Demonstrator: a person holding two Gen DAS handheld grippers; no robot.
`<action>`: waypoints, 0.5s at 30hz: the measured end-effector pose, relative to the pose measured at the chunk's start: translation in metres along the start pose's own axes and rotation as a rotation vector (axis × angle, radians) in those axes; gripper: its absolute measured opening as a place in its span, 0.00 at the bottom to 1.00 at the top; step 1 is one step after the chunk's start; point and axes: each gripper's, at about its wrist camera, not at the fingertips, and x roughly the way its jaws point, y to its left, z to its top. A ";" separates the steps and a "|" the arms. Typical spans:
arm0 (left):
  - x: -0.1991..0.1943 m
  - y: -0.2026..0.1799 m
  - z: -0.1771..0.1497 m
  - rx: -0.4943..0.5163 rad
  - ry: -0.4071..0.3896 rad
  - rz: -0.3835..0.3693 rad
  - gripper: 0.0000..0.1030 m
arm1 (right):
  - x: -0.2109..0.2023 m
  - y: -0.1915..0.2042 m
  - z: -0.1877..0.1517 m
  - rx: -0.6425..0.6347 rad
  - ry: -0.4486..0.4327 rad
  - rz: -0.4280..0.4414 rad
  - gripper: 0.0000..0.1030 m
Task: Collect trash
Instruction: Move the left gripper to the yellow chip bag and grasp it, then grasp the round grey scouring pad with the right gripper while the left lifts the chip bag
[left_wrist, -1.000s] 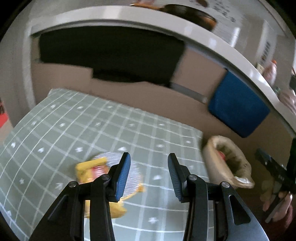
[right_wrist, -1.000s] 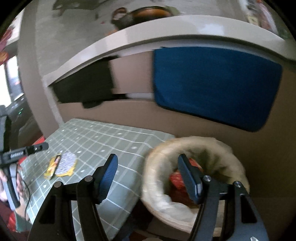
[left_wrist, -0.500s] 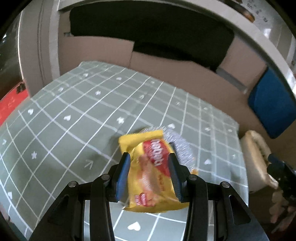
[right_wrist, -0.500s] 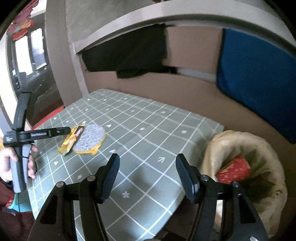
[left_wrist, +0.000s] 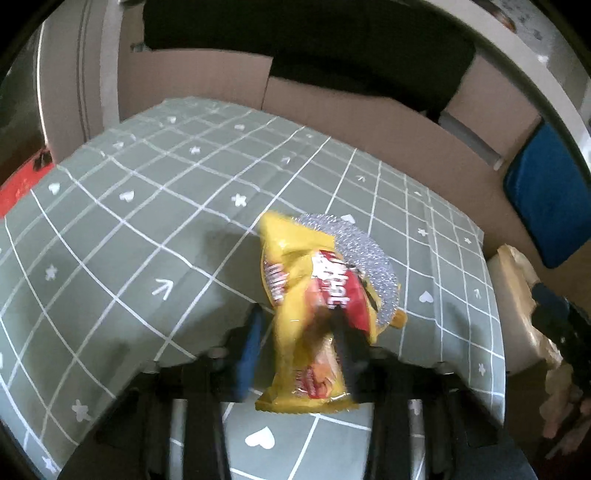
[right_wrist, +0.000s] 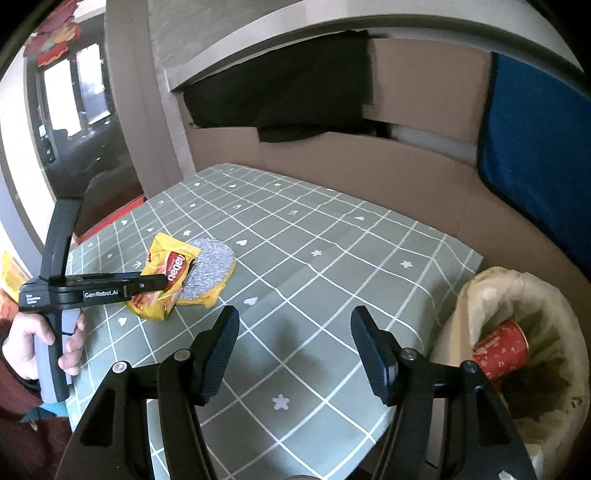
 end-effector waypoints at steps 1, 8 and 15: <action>-0.003 0.000 0.000 0.011 -0.009 0.006 0.19 | 0.002 0.002 0.001 -0.005 0.005 0.008 0.59; -0.043 0.021 -0.008 0.006 -0.095 0.021 0.12 | 0.055 0.037 0.029 -0.071 0.087 0.130 0.54; -0.041 0.060 -0.021 -0.060 -0.064 0.053 0.12 | 0.133 0.069 0.043 -0.065 0.207 0.160 0.48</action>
